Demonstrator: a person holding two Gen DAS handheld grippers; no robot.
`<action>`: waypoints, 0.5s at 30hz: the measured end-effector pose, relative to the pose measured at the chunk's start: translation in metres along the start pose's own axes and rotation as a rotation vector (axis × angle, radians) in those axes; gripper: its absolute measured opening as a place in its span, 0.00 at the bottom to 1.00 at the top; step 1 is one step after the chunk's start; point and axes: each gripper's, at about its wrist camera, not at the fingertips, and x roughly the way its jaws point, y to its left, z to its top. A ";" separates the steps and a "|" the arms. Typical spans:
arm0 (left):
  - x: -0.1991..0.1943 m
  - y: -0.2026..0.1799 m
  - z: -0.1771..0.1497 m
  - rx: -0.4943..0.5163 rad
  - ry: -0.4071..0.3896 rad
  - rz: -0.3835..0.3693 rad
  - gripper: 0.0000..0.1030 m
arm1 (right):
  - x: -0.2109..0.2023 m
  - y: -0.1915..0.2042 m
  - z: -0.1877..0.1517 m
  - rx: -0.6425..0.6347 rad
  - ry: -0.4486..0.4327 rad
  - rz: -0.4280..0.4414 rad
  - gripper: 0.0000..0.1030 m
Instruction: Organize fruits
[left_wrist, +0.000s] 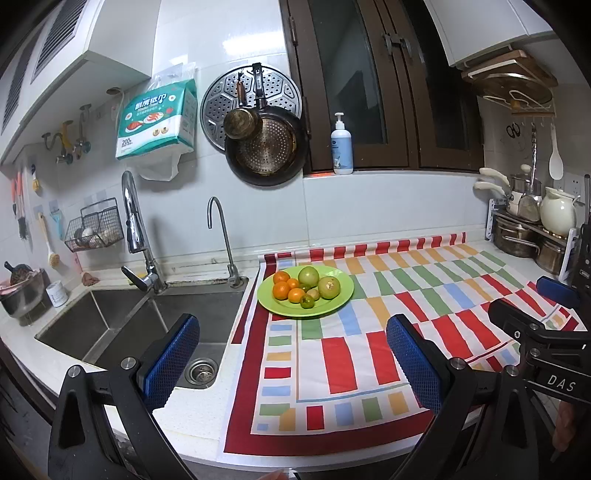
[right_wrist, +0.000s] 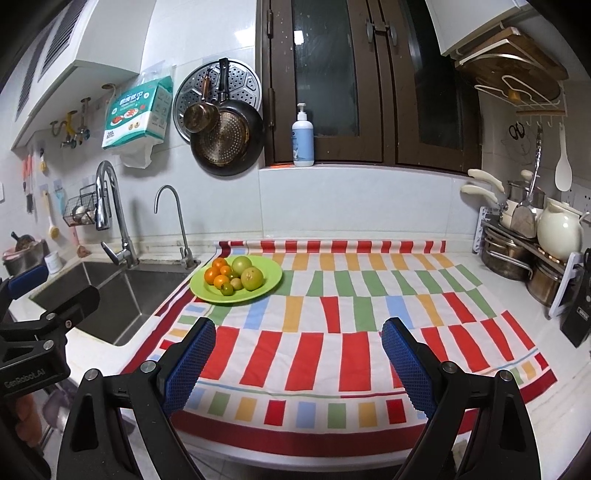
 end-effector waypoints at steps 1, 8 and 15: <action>0.000 0.000 0.000 0.000 0.000 0.000 1.00 | 0.001 0.000 0.000 0.000 0.001 0.001 0.89; -0.002 -0.001 0.001 0.004 -0.001 0.000 1.00 | 0.000 -0.001 0.000 -0.001 0.000 0.003 0.89; -0.006 -0.002 0.001 0.008 -0.006 -0.004 1.00 | -0.001 -0.001 0.000 0.000 0.000 0.002 0.89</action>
